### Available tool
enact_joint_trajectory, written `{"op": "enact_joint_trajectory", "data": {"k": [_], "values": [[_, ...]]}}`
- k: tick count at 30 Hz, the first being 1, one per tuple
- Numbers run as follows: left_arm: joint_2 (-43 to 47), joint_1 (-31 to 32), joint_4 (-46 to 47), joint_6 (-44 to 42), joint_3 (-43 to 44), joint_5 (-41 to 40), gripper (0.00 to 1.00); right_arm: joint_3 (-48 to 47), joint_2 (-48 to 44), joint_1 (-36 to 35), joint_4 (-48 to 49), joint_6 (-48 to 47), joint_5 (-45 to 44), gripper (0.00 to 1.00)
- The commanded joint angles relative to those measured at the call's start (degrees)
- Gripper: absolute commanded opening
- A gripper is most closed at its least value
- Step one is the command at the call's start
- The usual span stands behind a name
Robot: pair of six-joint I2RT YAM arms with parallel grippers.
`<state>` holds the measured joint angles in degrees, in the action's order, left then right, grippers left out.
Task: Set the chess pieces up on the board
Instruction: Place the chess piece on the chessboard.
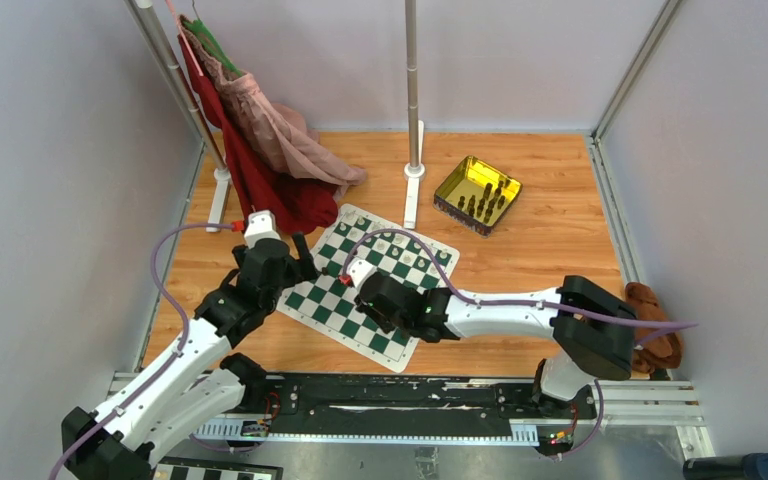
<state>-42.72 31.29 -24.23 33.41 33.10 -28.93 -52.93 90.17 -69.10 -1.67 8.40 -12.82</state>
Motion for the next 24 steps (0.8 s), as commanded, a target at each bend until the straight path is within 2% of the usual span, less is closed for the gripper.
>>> {"op": "enact_joint_trajectory", "data": {"k": [1,24], "values": [[1.6,-0.28,-1.5,1.38,0.44,-0.12,1.0,2.13,-0.94,-1.92,3.26,2.04,-3.21,0.07],[1.06,-0.26,0.06,1.93,-1.21,0.54,1.0,3.36,5.69,-2.35,9.65,2.93,-1.44,0.08]]}}
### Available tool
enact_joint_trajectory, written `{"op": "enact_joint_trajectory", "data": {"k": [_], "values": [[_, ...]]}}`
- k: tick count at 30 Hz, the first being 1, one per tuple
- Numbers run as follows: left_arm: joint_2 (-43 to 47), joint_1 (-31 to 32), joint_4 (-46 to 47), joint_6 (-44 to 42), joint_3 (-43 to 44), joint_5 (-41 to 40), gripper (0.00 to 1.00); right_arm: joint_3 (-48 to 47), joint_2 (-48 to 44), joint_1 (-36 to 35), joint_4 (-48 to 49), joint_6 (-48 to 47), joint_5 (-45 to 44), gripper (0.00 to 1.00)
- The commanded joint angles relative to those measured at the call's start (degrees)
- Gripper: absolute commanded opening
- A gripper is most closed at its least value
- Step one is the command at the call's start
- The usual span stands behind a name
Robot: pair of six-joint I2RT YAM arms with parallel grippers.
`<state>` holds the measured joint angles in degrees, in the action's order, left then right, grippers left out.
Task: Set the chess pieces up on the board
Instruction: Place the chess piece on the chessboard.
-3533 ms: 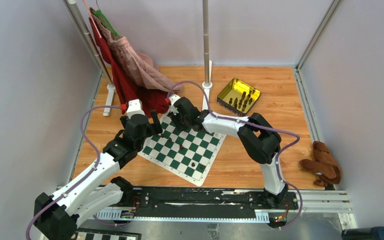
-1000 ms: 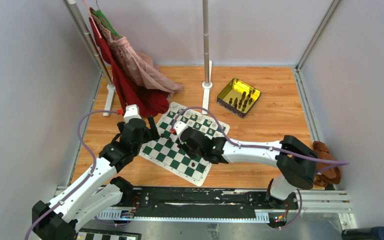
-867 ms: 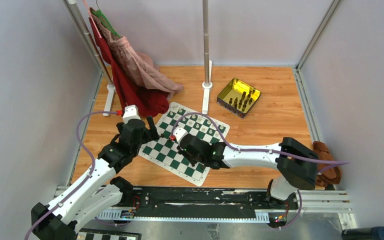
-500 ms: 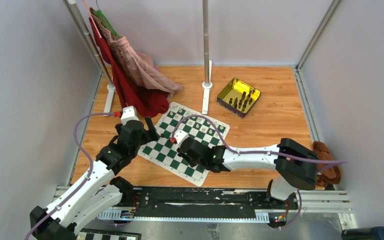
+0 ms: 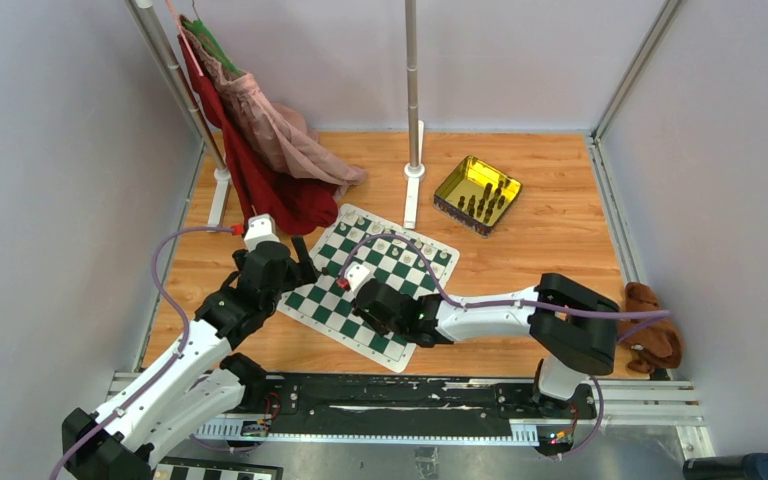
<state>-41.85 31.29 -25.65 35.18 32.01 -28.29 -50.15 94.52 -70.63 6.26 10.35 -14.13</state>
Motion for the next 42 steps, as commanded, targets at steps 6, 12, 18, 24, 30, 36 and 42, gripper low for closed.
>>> {"op": "enact_joint_trajectory", "data": {"k": [6,12,18,24,30,36,42], "values": [[0.24,-0.28,1.56,0.1,-0.35,-0.05,1.0,0.43,2.39,-0.78,1.82,1.3,0.05,0.07],[0.29,-0.26,1.66,-0.09,-0.59,-0.18,1.0,0.41,3.07,-0.82,1.74,1.43,0.24,0.07],[0.28,-0.26,1.63,-0.11,-0.71,-0.31,1.0,0.8,3.37,-0.82,1.71,1.69,0.58,0.08],[0.16,-0.26,1.83,0.0,-0.9,-0.27,1.0,1.1,3.4,-0.82,1.65,1.8,0.51,0.1],[0.13,-0.27,1.73,0.07,-1.05,-0.27,1.0,1.53,2.73,-0.82,1.4,1.96,0.26,0.2],[0.21,-0.26,1.73,0.26,-1.09,-0.09,1.0,1.64,2.68,-0.82,1.23,2.05,0.76,0.22],[0.39,-0.26,1.57,0.29,-1.04,-0.18,1.0,1.5,2.36,-0.78,0.88,1.96,0.75,0.32]]}}
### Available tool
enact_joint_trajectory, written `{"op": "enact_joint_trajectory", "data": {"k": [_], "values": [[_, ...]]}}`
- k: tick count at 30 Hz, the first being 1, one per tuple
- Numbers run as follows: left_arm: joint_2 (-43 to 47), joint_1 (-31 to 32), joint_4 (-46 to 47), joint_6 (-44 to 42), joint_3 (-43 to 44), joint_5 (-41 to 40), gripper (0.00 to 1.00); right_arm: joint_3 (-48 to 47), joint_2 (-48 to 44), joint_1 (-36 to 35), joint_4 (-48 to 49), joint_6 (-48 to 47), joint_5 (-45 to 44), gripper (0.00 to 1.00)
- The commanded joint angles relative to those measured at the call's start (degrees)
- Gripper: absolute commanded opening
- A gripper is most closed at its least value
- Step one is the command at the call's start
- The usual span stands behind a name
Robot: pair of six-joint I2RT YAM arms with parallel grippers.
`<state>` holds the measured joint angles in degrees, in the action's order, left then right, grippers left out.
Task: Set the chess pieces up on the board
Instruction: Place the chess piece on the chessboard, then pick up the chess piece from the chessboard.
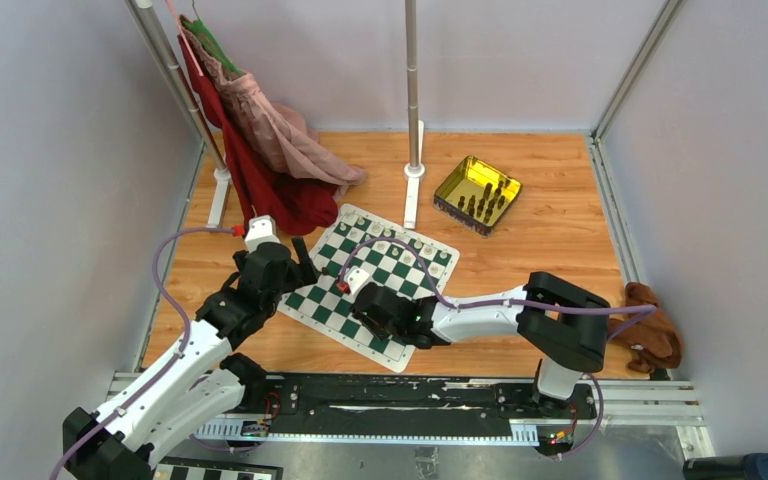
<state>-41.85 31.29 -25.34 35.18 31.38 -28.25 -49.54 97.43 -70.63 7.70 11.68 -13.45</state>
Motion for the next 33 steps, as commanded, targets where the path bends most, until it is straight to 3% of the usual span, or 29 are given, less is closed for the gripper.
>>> {"op": "enact_joint_trajectory", "data": {"k": [1,4,19,33], "values": [[0.44,-0.26,1.25,0.27,-0.4,-0.23,1.0,0.81,-0.57,-0.77,-0.65,0.6,0.01,0.34],[0.44,-0.31,1.23,0.33,-0.44,-0.2,1.0,0.64,-0.8,-0.82,-0.97,0.33,-0.09,0.39],[-0.53,-0.26,2.12,-0.69,0.67,-0.83,1.0,-4.6,-4.65,-0.77,-5.05,-2.45,-3.33,0.4],[-14.22,-0.26,15.47,-7.96,4.88,7.7,1.0,-3.84,-11.19,8.38,-4.38,-0.21,-7.9,0.4]]}}
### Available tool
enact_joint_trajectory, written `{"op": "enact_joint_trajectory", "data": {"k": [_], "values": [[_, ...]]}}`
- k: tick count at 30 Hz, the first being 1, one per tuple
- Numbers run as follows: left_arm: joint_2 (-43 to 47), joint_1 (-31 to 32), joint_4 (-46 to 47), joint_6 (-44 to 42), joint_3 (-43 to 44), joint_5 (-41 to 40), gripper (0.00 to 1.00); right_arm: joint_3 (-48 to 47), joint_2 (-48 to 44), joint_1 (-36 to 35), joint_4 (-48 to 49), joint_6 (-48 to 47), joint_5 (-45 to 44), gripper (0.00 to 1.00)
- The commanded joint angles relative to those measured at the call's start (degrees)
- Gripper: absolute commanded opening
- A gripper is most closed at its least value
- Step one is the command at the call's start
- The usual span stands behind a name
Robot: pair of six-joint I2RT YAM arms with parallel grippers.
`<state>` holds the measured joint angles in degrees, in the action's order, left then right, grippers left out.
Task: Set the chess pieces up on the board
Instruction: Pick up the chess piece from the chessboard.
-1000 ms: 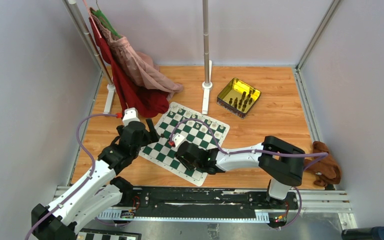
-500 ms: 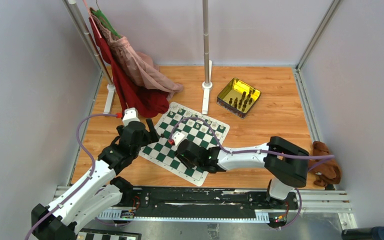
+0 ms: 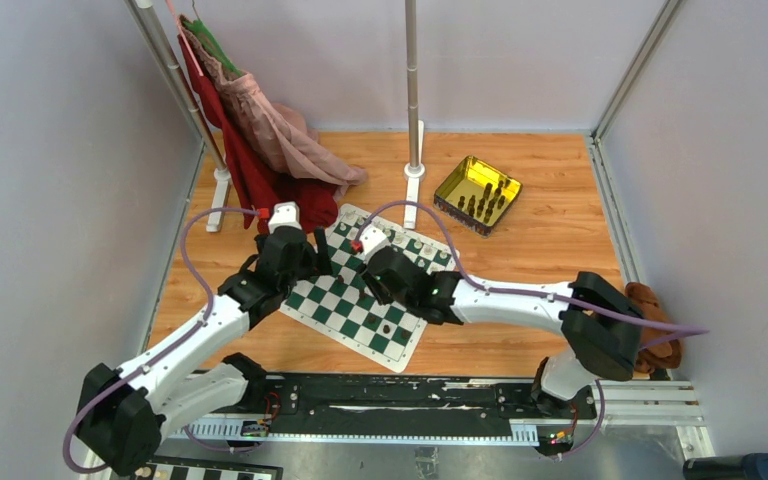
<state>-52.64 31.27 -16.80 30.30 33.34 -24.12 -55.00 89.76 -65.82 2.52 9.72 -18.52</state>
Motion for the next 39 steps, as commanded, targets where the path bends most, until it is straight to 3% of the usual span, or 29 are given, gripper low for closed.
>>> {"op": "enact_joint_trajectory", "data": {"k": [1,17,27,39], "values": [[-4.82,-0.24,7.67,-3.62,3.51,4.08,0.99,2.24,-4.14,4.5,1.37,2.12,-2.83,0.4],[-29.6,-0.24,15.92,-5.25,12.77,11.45,0.8,4.31,-6.58,13.17,4.92,3.5,0.57,0.39],[-38.66,0.5,16.36,-6.32,17.72,12.08,0.71,4.04,-5.56,15.3,5.71,3.62,2.32,0.39],[-43.3,0.81,15.83,-5.81,19.91,11.04,0.59,4.44,-5.34,16.49,6.33,3.77,3.53,0.39]]}}
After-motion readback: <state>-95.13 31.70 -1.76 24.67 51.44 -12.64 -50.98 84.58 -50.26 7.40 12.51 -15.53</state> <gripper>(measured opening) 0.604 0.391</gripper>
